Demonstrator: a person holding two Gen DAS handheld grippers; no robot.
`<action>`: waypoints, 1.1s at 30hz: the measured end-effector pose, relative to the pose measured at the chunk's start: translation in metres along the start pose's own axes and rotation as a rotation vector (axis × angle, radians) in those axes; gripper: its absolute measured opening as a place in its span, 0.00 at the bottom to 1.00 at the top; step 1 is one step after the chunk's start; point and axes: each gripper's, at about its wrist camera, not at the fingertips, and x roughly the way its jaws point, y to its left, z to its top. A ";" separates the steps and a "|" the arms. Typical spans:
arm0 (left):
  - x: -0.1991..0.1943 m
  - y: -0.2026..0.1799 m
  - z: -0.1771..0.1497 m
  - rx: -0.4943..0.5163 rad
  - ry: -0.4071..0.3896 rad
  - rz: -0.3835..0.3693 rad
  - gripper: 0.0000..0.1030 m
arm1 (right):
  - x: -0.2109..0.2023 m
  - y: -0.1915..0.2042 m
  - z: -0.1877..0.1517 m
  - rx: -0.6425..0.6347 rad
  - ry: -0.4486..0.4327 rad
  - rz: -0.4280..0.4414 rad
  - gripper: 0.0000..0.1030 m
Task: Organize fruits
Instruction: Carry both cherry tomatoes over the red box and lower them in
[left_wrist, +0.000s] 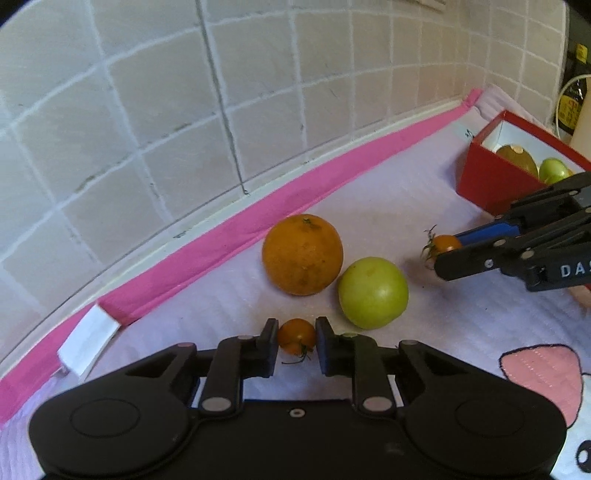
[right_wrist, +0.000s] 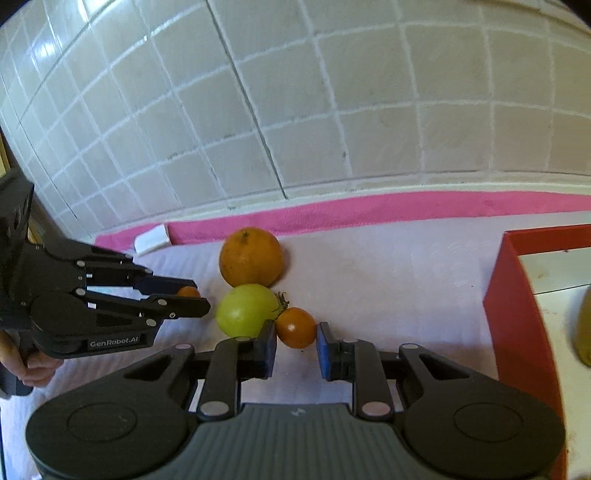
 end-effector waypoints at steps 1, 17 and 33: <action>-0.004 -0.001 0.000 0.002 -0.003 0.008 0.24 | -0.005 0.001 0.000 0.005 -0.009 -0.001 0.24; -0.070 -0.022 0.041 -0.141 -0.092 -0.016 0.24 | -0.108 -0.015 0.001 0.108 -0.135 -0.049 0.24; -0.049 -0.141 0.118 -0.056 -0.111 -0.204 0.24 | -0.197 -0.114 -0.025 0.307 -0.182 -0.269 0.24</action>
